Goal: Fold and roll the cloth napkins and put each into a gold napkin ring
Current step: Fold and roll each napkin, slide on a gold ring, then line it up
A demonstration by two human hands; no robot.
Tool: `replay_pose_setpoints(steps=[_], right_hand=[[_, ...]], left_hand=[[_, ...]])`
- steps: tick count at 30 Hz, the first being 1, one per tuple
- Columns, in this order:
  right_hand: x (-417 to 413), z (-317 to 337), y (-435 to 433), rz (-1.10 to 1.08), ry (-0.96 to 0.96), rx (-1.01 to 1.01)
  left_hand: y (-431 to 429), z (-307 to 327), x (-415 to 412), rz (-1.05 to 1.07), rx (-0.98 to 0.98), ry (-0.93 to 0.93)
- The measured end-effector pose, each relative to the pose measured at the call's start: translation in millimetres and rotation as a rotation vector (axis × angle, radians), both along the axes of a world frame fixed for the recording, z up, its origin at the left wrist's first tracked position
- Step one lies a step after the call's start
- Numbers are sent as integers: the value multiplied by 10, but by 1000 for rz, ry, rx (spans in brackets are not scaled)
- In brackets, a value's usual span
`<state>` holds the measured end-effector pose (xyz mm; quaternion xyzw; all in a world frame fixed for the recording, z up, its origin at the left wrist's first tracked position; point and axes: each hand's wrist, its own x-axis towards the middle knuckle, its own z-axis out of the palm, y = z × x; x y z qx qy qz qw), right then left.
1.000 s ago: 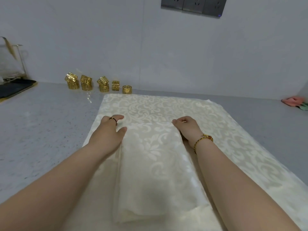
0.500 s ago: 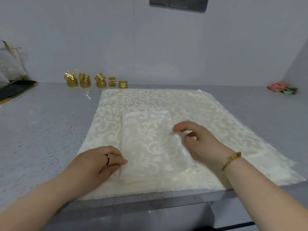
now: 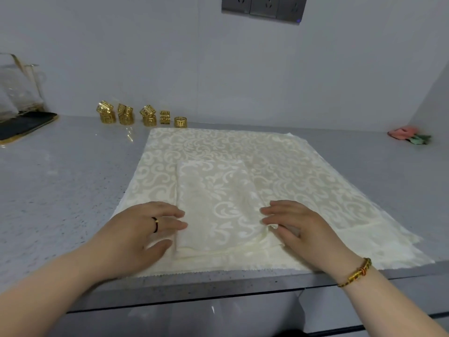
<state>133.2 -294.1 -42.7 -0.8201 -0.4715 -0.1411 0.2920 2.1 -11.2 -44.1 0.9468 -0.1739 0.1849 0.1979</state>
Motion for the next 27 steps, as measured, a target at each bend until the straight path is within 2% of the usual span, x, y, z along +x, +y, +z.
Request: replay_pose_setpoints(steps=[9,17,19,24,26,27], right_hand=[[34,-58,-92,10,23,1],[-36,-41,-98,57,22,-78],[-53,-24,-108,52,41,-114],[-78,-25,-88,17,-74,-158],[-106,-24,-64,4,-74,-138],[-122,-16,-47,2,-66,-125]], left_hand=[[-140,-2,-5,-38,71,72],[-43,2,-13,-52,52,51],[-18,21,-16,-34,15,55],[-14,3,9,21,-26,35],[-38,-12,17,111,-98,-3],[-66,8,11,183,-164,41]])
